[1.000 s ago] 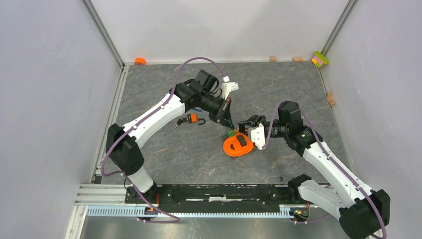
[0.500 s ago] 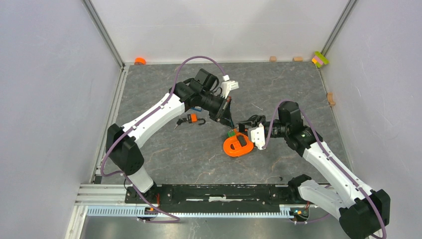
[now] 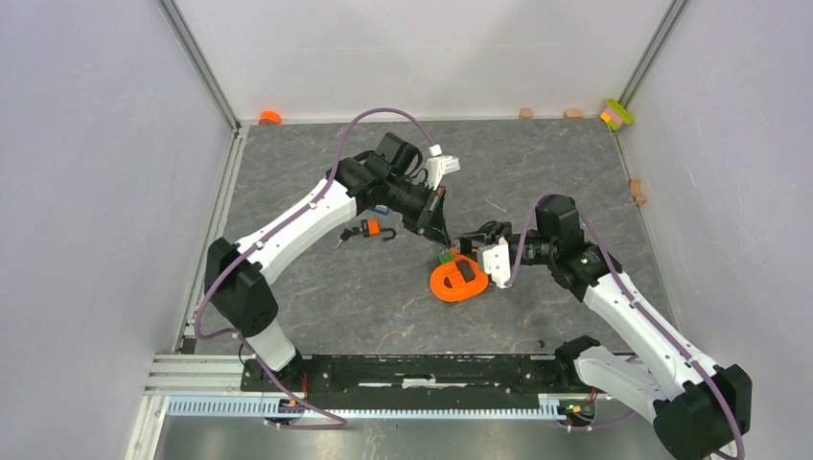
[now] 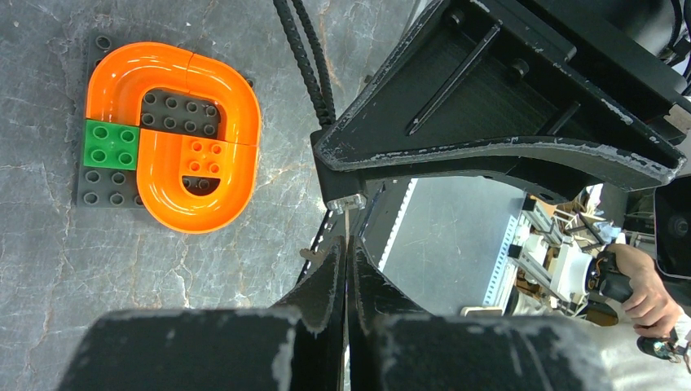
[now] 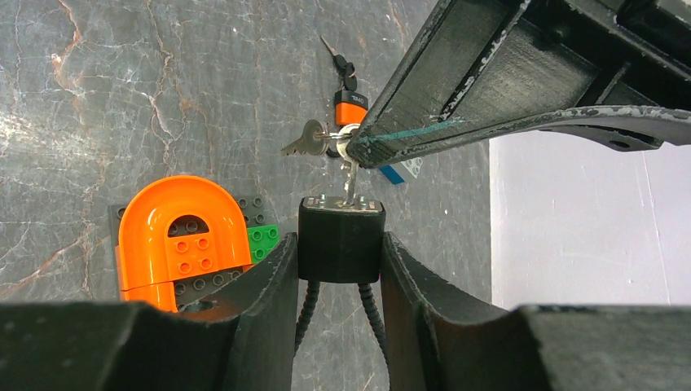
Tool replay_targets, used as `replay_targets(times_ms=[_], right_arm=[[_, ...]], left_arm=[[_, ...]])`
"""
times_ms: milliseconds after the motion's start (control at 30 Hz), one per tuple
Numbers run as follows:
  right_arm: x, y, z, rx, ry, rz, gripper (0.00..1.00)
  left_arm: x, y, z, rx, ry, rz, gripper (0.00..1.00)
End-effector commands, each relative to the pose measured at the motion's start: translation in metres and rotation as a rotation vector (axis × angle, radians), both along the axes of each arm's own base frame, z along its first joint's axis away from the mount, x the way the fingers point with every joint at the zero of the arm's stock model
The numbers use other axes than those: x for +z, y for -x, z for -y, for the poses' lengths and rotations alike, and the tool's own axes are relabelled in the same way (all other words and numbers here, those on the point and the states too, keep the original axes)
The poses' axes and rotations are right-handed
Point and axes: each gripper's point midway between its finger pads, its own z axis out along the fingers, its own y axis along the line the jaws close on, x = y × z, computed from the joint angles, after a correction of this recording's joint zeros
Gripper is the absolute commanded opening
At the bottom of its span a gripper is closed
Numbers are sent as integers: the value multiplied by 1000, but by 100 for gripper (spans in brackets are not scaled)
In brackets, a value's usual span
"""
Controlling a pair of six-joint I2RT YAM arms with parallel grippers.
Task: Unlock with the key
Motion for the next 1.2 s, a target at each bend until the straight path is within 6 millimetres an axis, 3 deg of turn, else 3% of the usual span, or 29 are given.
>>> replay_targets(times_ms=[0,1167], right_arm=[[10,1,-3,41,-12,73,0],[8,6,-8,83,0,63,0]], left_arm=[[12,2,5,-25,34,4,2],[1,6,7,-43,15,-19,2]])
